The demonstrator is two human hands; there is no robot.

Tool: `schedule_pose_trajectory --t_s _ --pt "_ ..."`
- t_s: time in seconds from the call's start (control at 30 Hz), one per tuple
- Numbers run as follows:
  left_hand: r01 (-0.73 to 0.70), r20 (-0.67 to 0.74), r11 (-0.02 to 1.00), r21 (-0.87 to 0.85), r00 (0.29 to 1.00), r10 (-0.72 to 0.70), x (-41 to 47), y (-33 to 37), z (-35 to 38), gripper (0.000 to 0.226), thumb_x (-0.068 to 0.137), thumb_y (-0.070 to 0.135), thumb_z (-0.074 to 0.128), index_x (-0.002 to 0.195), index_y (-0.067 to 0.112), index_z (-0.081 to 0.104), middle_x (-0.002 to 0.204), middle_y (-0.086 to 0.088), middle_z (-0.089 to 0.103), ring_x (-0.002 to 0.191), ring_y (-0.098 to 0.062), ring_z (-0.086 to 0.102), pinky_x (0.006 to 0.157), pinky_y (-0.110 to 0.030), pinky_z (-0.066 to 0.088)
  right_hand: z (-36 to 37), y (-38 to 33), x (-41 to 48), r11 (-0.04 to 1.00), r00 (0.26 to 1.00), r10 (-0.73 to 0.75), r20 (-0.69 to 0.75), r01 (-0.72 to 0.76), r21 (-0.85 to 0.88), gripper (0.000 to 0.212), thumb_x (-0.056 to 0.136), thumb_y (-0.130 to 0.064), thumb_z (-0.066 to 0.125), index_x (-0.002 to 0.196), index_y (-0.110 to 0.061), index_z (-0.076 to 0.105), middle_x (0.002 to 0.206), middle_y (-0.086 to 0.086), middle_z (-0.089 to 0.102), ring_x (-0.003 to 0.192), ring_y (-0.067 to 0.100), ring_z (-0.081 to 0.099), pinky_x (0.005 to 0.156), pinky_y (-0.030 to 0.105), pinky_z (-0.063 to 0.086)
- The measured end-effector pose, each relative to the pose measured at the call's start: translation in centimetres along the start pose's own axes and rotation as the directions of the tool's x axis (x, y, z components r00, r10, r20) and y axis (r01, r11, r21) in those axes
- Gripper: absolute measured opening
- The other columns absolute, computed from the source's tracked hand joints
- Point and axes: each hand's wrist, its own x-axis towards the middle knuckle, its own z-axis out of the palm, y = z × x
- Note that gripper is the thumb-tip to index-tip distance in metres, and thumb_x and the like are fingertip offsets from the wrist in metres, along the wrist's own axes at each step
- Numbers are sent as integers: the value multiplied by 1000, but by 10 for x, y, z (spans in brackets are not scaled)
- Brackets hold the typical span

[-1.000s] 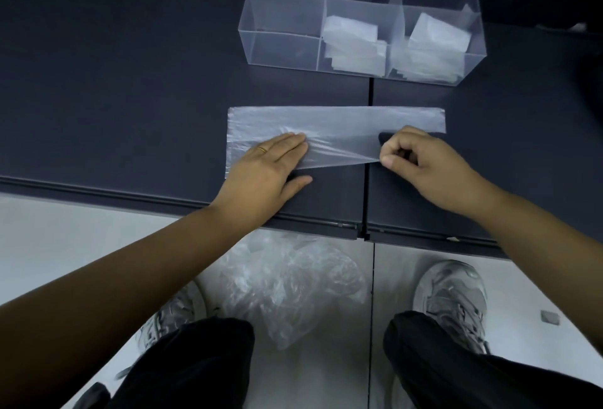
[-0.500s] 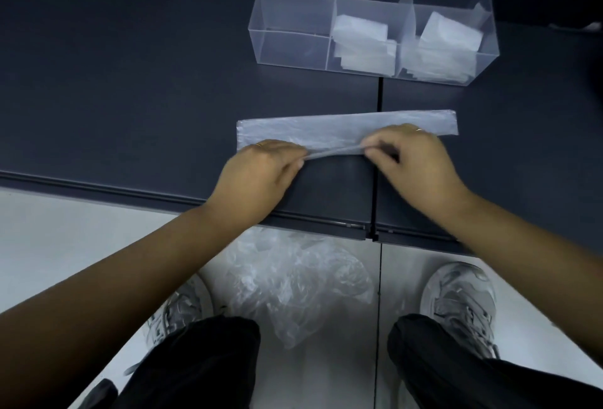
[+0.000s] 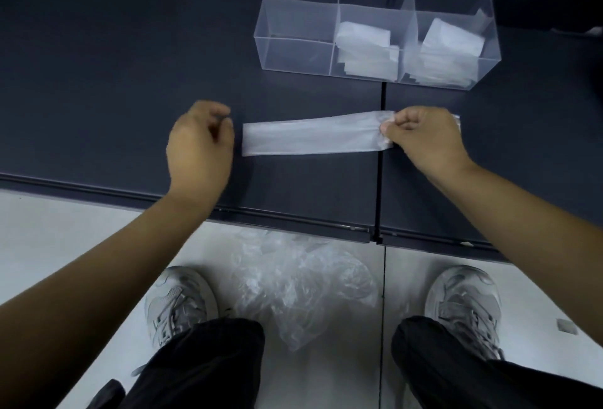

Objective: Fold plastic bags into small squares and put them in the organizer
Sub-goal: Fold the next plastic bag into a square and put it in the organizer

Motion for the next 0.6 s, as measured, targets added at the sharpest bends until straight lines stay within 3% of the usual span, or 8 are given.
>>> schedule_pose_trajectory --t_s 0.07,0.13,0.23,0.33,0.43,0.5,0.6 --pt "-315 -24 941 125 947 320 -12 13 6 19 89 6 52 103 8 65 96 -12 63 88 -30 55 81 -33 42 1 0 0 1000 1000 -7 -1 7 -21 11 85 -20 70 76 -24 66 75 -5 70 63 -2 62 65 9 47" --pt "-511 166 850 129 856 489 -24 21 20 25 91 8 52 113 4 64 112 -17 62 104 -35 55 94 -38 41 1 -1 0 999 1000 -6 0 6 -35 7 85 -19 69 79 -21 67 77 -1 71 69 6 65 68 14 48" --pt "-541 494 821 186 773 398 -35 21 34 52 99 39 40 142 9 42 150 -11 38 142 -28 28 118 -40 17 2 -3 -3 997 1000 -6 17 7 -82 3 87 -16 66 88 -14 66 81 5 71 75 13 65 72 21 49" --pt "-593 580 739 319 739 342 -40 10 41 75 92 60 12 152 17 18 161 -4 12 148 -23 5 120 -43 3 3 -7 -10 976 999 -28 -22 23 -218 25 88 -13 60 113 -11 58 86 1 62 86 16 60 76 24 45" --pt "-611 594 699 372 735 327 -40 8 42 77 93 64 7 153 18 14 161 -4 9 148 -24 4 120 -46 4 13 -21 -27 865 934 -341 -109 266 -425 43 83 -8 58 126 -8 52 110 11 54 103 28 53 92 39 43" --pt "-611 593 698 372 735 328 -40 9 42 75 92 61 9 153 16 15 161 -5 10 148 -25 5 120 -47 5 33 -32 -40 734 853 -513 96 494 -465 49 85 -13 58 133 -8 49 131 17 50 121 34 46 105 42 34" --pt "-625 604 693 358 722 339 -41 8 42 75 92 59 8 153 15 11 161 -5 6 148 -24 1 120 -46 3 60 -28 -50 596 753 -407 517 648 -475 63 100 -39 40 152 -12 17 160 5 15 148 18 8 120 34 2"
